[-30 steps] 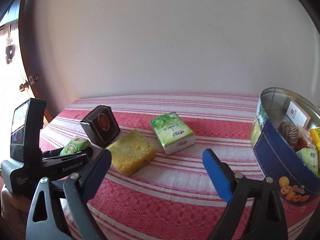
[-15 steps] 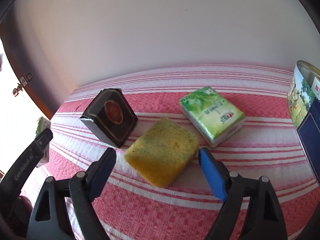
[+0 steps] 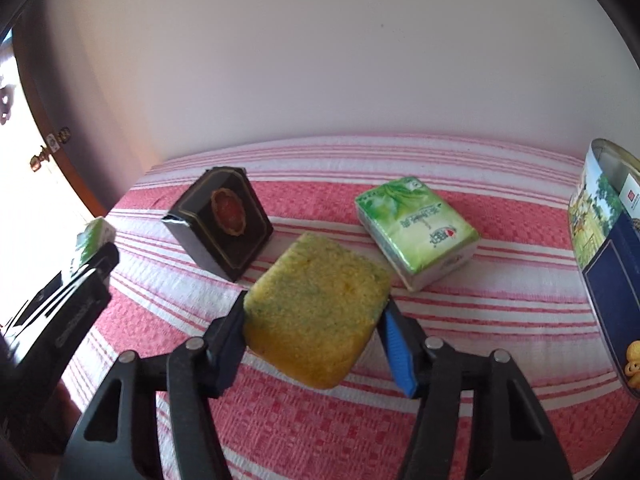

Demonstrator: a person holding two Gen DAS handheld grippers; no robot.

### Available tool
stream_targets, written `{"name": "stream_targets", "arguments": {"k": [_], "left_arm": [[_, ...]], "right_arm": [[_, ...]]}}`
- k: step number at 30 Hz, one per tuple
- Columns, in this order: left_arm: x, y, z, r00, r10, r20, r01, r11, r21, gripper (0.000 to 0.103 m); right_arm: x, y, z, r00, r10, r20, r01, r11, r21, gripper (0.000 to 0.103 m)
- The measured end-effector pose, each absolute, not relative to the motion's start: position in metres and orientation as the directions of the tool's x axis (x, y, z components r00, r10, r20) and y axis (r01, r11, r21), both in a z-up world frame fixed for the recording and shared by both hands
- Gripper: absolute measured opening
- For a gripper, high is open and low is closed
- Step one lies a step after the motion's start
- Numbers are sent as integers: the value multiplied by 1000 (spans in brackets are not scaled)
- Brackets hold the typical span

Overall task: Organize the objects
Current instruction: 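Grasp the green tissue pack with the left tool while the right tool grasps the yellow sponge, then carry the green tissue pack and yellow sponge over the blue tin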

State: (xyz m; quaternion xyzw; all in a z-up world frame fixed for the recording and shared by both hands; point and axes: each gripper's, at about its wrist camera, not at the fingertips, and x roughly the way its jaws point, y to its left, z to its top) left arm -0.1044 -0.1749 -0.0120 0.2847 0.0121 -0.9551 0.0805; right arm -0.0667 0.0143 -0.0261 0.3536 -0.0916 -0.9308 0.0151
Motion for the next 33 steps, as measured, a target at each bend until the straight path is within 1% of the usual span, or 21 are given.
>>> {"name": "stream_targets", "arguments": {"k": [4,8,11,16,24,28,33], "left_arm": [[-93,-166,-5,-860,-126,-494,136,-991,17,51],[-81,-154,2,-898,-114,-424,112,-993,31,51],[-74,-146,4,-910,-105,-400,105,-994,24,51],[-64,-129,6,-912,-89,-400,93,-996,12,51],[-44,-100,7,-914,-49,-404,58,-998,-10,51],[-32,-80,7,-920,-41,-389,42,-999,4,51],[-26,-63,7,-918,-22,-397,24,-1000,-1,51]], "right_arm": [[-31,26,-3,-857,11,-516,-51,-997,64,62],[-1,43,13,-918,171,-359,-155,-985,-72,62],[13,53,17,-931,207,-301,-183,-978,-104,62],[19,70,18,-936,201,-290,-188,-980,-71,62],[34,70,11,-942,186,-279,-167,-982,-92,62],[45,77,11,-944,191,-269,-168,-980,-106,63],[55,92,11,-942,185,-280,-163,-982,-100,63]]}}
